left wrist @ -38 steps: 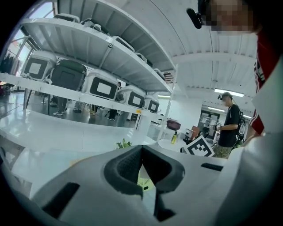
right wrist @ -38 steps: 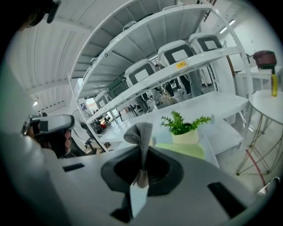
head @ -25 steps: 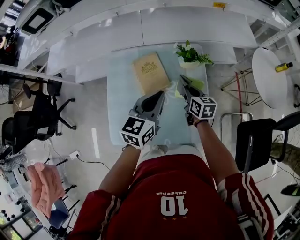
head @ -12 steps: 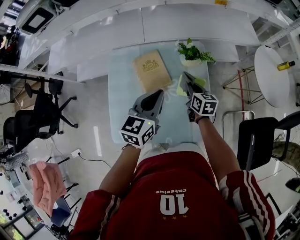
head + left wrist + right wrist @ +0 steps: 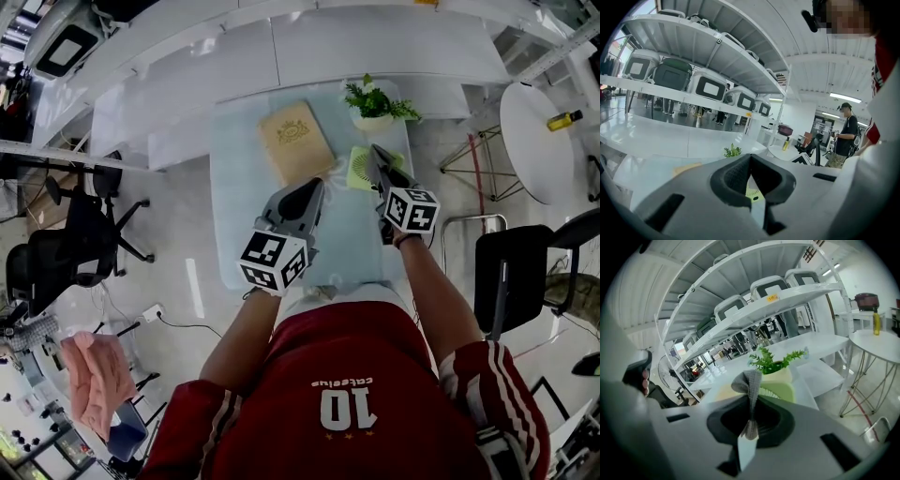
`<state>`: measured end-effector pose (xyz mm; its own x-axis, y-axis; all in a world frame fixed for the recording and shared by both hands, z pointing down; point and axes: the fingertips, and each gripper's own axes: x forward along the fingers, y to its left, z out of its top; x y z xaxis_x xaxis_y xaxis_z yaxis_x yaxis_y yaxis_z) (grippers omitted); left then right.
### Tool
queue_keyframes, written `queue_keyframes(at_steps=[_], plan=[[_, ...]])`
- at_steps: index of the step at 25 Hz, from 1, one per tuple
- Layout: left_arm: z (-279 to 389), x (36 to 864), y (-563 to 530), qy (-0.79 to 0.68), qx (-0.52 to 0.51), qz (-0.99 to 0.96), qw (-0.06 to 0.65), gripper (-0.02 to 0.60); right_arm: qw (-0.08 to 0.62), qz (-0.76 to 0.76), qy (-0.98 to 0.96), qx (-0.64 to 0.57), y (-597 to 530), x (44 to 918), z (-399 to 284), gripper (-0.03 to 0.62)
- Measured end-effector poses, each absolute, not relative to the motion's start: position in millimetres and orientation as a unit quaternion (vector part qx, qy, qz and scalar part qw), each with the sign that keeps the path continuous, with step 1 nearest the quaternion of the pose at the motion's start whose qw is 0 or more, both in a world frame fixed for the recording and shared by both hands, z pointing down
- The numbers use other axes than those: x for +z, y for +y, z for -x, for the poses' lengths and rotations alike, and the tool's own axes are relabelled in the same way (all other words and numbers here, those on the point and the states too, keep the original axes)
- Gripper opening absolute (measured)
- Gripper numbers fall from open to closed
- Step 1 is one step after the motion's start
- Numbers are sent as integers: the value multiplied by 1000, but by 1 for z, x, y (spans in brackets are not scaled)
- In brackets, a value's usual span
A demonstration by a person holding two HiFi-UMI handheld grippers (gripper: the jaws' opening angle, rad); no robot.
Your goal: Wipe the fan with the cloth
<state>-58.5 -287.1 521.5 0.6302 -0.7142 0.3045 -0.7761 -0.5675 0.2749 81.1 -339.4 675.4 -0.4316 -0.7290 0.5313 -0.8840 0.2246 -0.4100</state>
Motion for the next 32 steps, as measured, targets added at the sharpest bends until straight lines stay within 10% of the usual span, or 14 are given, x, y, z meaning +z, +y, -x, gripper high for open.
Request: queue_keyframes(at_steps=[32], plan=[[40, 522, -261, -411, 71, -887, 197, 3, 127, -590, -725, 332, -288, 674, -155, 18]])
